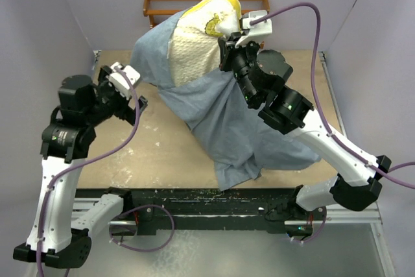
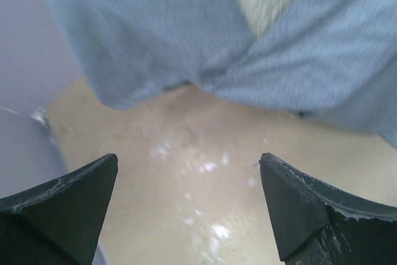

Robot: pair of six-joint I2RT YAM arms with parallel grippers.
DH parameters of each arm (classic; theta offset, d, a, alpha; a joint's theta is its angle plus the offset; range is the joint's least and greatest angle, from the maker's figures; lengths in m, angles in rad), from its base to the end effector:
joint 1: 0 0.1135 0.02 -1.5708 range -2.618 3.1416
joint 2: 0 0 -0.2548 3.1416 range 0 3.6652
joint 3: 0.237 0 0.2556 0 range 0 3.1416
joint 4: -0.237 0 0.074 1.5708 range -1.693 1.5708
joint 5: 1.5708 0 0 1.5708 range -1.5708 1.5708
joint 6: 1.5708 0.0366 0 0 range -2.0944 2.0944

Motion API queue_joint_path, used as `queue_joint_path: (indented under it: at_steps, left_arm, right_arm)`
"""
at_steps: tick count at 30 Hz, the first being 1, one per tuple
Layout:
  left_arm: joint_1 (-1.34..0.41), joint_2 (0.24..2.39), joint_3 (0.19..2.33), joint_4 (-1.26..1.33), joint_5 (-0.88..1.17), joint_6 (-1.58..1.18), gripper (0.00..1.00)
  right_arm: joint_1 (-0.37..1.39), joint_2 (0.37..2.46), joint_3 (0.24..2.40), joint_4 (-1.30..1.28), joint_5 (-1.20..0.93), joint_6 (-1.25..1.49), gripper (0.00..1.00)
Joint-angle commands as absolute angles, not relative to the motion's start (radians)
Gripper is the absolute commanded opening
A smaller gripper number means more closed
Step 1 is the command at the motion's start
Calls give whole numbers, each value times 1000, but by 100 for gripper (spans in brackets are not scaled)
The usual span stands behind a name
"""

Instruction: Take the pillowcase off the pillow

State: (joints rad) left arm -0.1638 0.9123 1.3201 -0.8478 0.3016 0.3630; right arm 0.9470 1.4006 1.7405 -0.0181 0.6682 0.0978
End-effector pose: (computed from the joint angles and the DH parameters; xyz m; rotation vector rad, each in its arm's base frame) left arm 0.1629 -0.0379 0.4222 0.7015 1.8664 -0.1749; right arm 0.1869 0.2209 0.5365 0.0324 1.3344 0.4708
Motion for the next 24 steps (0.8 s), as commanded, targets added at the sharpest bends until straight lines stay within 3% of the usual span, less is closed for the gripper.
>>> queue_joint_path:
  at_steps: [1,10,15,19,24]
  left_arm:
    - [-163,926,1488,-848,330,499,99]
    - [-118,992,1446,-858,340,678,99]
    - [183,1114,1563,-961,639,786,99]
    - [309,1162,1575,-1037,759,857,100]
    - [350,1140,1583,-1182,1011,929,84]
  right_arm:
    - [943,1314,1723,201,481,115,0]
    - [936,1205,1583,317,243,15,0]
    - [916,1189,1599,283,185,7,0]
    - [908,1178,1589,276,150,26,0]
    - [907,1168,1567,287,117,58,0]
